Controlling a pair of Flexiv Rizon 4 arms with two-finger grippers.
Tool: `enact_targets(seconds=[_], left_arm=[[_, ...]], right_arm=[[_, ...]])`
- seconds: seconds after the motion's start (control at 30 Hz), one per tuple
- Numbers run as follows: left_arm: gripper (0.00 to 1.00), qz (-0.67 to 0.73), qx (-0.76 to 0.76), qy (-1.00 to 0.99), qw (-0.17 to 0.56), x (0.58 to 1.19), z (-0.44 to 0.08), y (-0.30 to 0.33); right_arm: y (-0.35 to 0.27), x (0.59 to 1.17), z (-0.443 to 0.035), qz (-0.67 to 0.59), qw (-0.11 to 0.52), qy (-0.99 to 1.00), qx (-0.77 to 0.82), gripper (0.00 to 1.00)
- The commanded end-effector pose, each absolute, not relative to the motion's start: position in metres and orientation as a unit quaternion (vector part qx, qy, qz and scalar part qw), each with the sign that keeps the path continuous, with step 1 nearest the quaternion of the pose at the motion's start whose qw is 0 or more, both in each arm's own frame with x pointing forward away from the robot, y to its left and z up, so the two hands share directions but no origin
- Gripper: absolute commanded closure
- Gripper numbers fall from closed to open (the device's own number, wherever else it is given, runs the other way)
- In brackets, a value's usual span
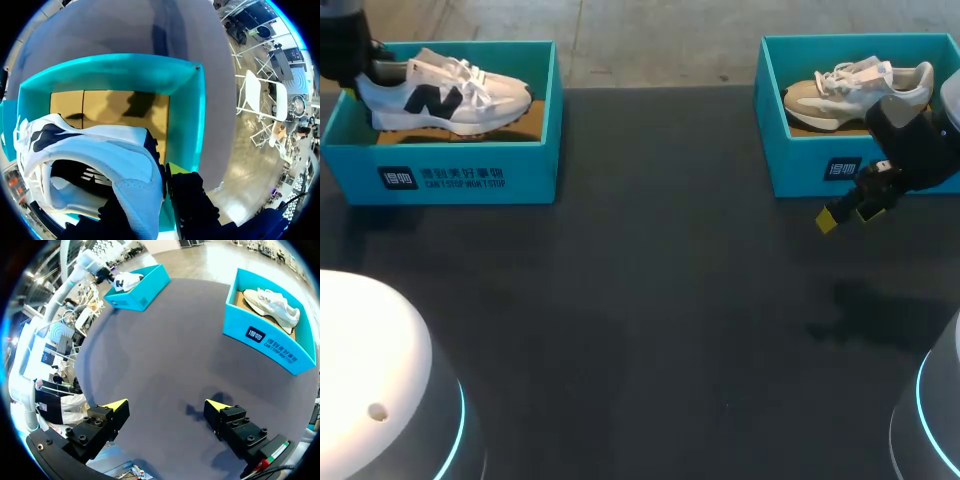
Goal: Take the shoe out of the shoebox, open the shoe tongue, remove and reinsert the insole, then place the shoe into the shoebox
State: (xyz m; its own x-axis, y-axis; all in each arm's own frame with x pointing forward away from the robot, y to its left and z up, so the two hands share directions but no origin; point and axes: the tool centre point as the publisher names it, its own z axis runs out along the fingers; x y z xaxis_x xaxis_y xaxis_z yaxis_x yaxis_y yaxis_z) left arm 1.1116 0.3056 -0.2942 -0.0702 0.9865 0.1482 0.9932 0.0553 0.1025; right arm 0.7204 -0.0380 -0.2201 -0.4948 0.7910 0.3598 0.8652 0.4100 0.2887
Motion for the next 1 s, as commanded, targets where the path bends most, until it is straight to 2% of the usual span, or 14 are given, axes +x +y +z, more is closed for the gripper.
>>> enact_targets(seconds=[0.03,0.7,1.0], left_arm=[[1.00,-0.086,-0.682,-0.726,0.027,1.123,-0.303,0.305],[1.00,-0.077,-0.684,-0.724,0.041,1.125,-0.330,0.303],[1.00,-0.065,-0.687,-0.724,0.027,1.119,-0.312,0.303]], right_arm=[[-0.038,0.721,-0.221,-0.222,0.083,-0.836,-0.496,0.00],[-0.038,0.721,-0.221,-0.222,0.083,-0.836,-0.496,0.00],[-0.038,0.721,-0.221,-0.222,0.083,-0.836,-0.496,0.00]])
